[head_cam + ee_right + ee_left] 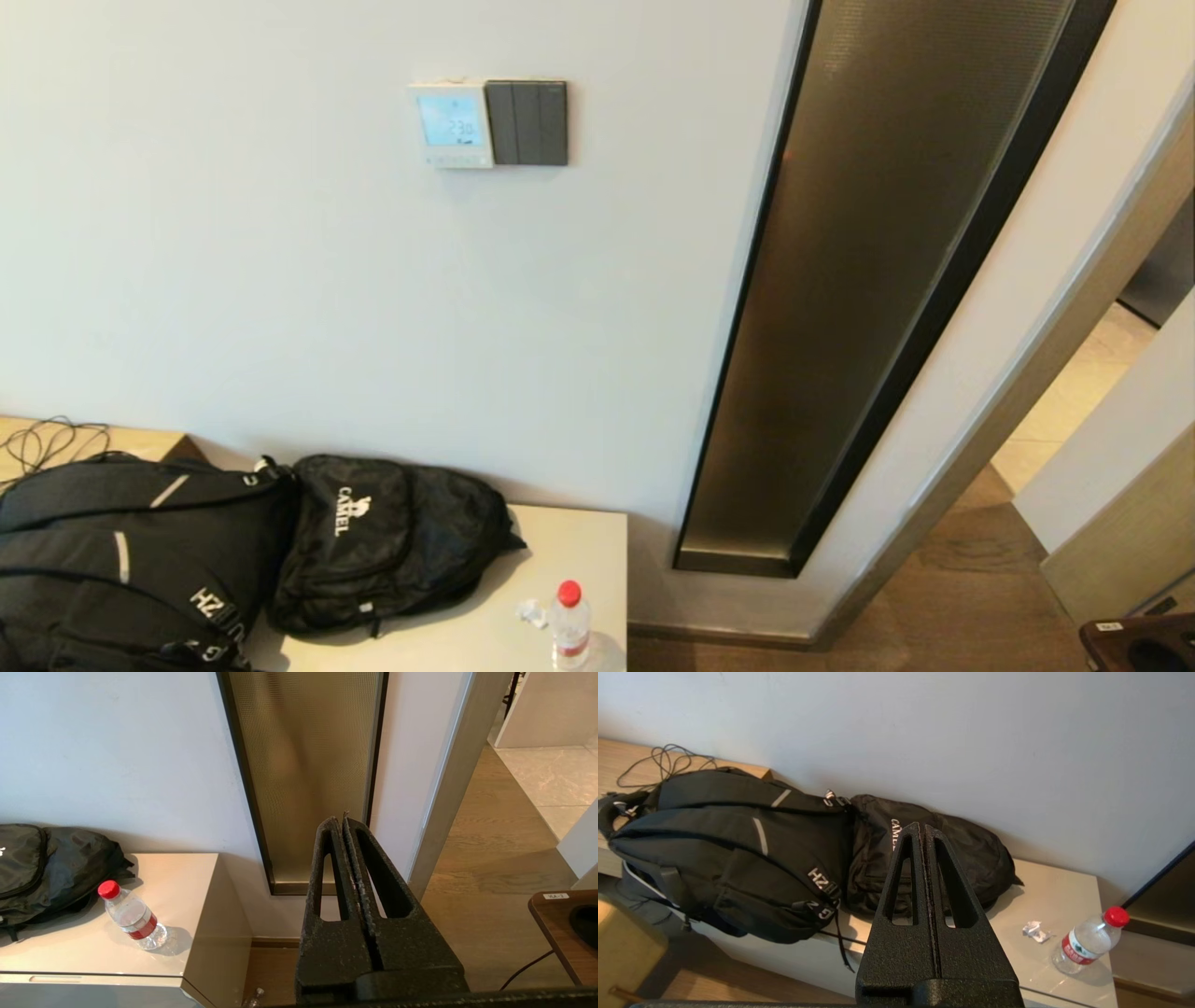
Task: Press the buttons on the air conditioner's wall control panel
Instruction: Turn off the central air conditioner
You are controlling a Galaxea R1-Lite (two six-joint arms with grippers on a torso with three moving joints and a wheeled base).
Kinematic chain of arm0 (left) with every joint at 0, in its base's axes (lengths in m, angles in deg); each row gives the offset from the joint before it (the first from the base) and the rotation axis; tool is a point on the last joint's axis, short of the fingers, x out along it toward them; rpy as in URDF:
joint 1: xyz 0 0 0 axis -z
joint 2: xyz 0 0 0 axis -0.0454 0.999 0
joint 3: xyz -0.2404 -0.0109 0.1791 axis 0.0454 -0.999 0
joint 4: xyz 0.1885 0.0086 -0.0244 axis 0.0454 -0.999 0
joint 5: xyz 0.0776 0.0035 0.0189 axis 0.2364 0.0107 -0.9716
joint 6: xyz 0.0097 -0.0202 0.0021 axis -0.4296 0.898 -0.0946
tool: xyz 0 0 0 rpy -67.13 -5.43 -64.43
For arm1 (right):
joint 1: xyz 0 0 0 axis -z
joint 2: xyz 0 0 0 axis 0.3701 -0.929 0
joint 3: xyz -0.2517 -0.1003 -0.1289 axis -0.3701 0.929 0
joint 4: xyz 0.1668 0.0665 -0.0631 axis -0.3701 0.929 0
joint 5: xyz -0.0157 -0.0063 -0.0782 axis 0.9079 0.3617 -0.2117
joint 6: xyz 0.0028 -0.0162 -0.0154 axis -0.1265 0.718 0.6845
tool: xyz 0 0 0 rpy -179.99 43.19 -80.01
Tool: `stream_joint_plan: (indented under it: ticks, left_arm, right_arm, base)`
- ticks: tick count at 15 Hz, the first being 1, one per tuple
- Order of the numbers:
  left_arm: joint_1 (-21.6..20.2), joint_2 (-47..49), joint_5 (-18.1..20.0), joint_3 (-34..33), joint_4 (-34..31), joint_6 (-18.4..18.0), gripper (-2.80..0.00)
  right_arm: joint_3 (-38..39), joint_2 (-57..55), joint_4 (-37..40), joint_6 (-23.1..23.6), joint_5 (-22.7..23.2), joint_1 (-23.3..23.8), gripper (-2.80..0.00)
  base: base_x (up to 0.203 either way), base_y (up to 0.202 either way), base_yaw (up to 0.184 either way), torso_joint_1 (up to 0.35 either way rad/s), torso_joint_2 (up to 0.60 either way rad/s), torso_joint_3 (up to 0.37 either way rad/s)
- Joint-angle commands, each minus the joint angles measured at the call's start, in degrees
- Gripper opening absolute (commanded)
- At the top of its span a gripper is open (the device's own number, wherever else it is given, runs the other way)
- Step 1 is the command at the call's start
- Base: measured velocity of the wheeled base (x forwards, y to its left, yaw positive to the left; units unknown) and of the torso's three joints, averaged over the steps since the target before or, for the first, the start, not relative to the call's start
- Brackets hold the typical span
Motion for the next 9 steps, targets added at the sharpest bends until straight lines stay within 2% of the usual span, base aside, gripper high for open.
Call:
stream_joint_plan:
  ticks: [1, 4, 6, 8, 9]
  left_arm:
    - [0.3, -1.9, 0.2, -2.4, 0.5, 0.0, -2.8]
    - [0.8, -8.3, 2.2, -2.3, -1.4, -0.2, -2.8]
    - [0.9, -11.7, 4.1, -1.5, -5.5, -0.3, -2.8]
    - [0.9, -11.8, 6.6, -2.2, -5.7, -0.2, -2.8]
    - [0.9, -11.7, 6.6, -2.2, -5.6, -0.2, -2.8]
  right_arm:
    - [0.0, -0.1, 0.0, 0.0, 0.0, 0.0, -2.8]
    - [0.0, -0.1, -0.1, 0.0, 0.0, 0.0, -2.8]
    - [0.0, -0.1, 0.0, 0.0, 0.0, 0.0, -2.8]
    - [0.0, -0.1, -0.1, 0.0, 0.0, 0.0, -2.8]
    - [0.0, -0.1, 0.0, 0.0, 0.0, 0.0, -2.8]
  base:
    - [0.0, 0.0, 0.0, 0.0, 0.0, 0.0]
    - [0.0, 0.0, 0.0, 0.0, 0.0, 0.0]
    - [0.0, 0.0, 0.0, 0.0, 0.0, 0.0]
    - [0.0, 0.0, 0.0, 0.0, 0.0, 0.0]
    - [0.0, 0.0, 0.0, 0.0, 0.0, 0.0]
